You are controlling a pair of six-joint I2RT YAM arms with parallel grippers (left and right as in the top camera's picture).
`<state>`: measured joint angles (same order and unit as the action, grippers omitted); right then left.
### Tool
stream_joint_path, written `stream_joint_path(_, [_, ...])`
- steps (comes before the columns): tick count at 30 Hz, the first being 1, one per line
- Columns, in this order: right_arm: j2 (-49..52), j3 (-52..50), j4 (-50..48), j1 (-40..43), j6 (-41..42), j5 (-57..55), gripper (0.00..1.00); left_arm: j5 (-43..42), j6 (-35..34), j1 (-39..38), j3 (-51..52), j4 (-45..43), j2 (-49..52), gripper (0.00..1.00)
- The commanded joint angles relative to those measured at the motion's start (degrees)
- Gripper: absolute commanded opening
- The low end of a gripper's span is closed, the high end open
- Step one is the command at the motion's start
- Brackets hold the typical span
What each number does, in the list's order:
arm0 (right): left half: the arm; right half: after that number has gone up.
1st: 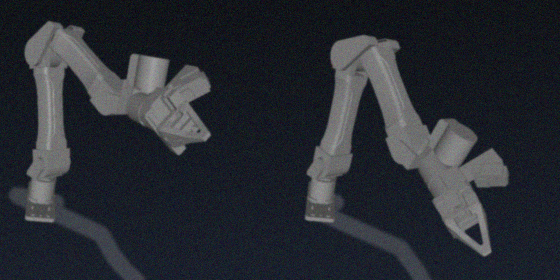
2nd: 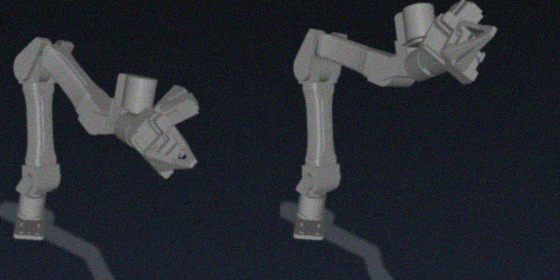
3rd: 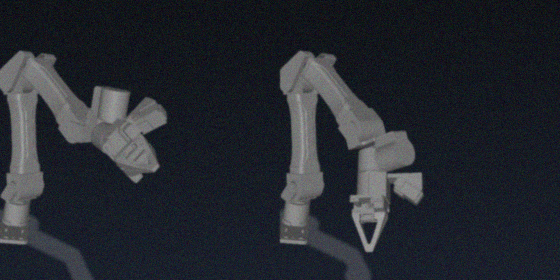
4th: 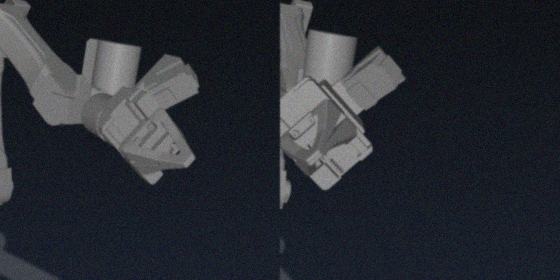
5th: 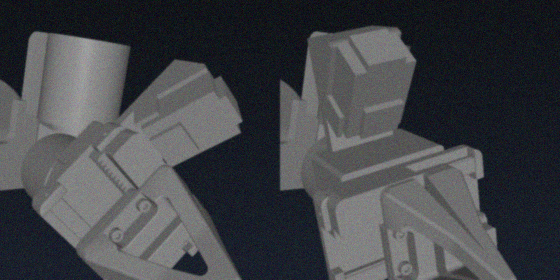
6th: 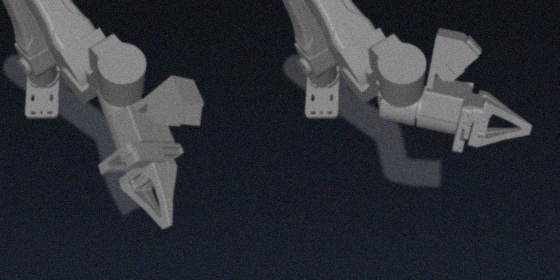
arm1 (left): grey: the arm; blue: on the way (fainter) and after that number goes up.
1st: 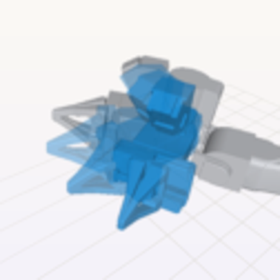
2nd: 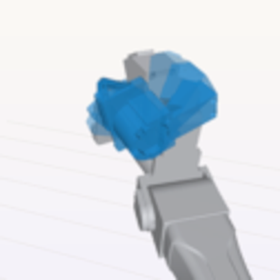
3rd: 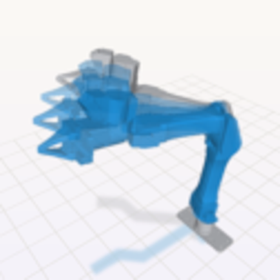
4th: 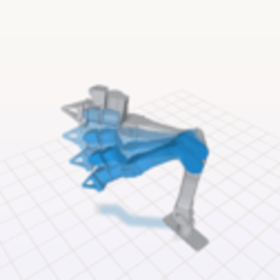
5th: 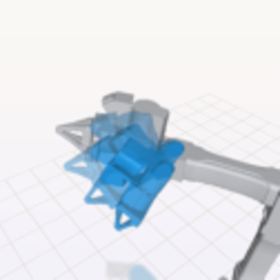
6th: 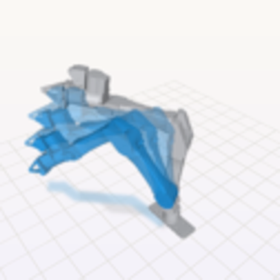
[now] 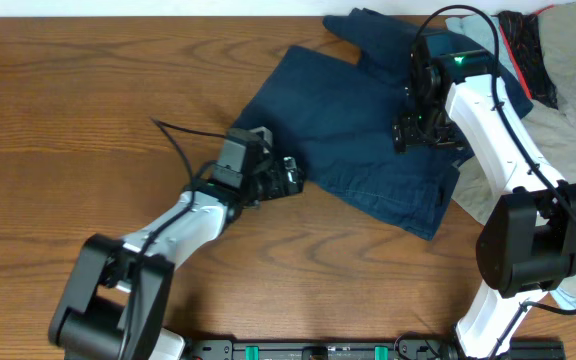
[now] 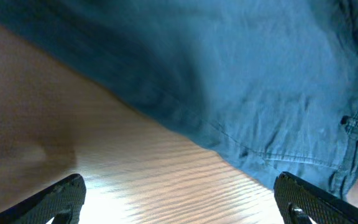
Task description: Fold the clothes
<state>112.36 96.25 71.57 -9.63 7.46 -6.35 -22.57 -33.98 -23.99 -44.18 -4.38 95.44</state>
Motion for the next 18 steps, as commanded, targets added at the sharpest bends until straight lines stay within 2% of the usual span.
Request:
stream_joint_path(1, [0.3, -0.4, 0.2, 1.0, 3.0, -2.0, 0.87, -1.0, -10.2, -2.7, -0.9, -2.0, 2.6, 0.98])
stream_joint_path(8, [0.2, -0.3, 1.5, 1.9, 4.7, -3.3, 0.87, -1.0, -16.3, -7.6, -0.9, -8.5, 8.2, 0.98])
stream_joint_path(13, [0.1, -0.3, 1.5, 2.8, 4.7, -3.3, 0.87, -1.0, -18.9, -10.0, -0.9, -17.2, 12.3, 0.99])
stream_joint_path(14, [0.1, -0.3, 1.6, 2.9, 4.7, -3.3, 0.87, -1.0, -19.1, -10.2, -0.9, -19.3, 13.0, 0.96])
stream_joint_path(15, [0.1, -0.3, 1.6, 3.0, 4.7, -3.3, 0.87, -1.0, -19.1, -10.3, -0.9, -21.2, 13.5, 0.89])
stream_joint_path(18, [0.0, -0.3, 1.7, 3.1, 4.7, -3.9, 0.87, 1.2, -19.1, -10.3, -1.0, -26.4, 14.9, 0.63])
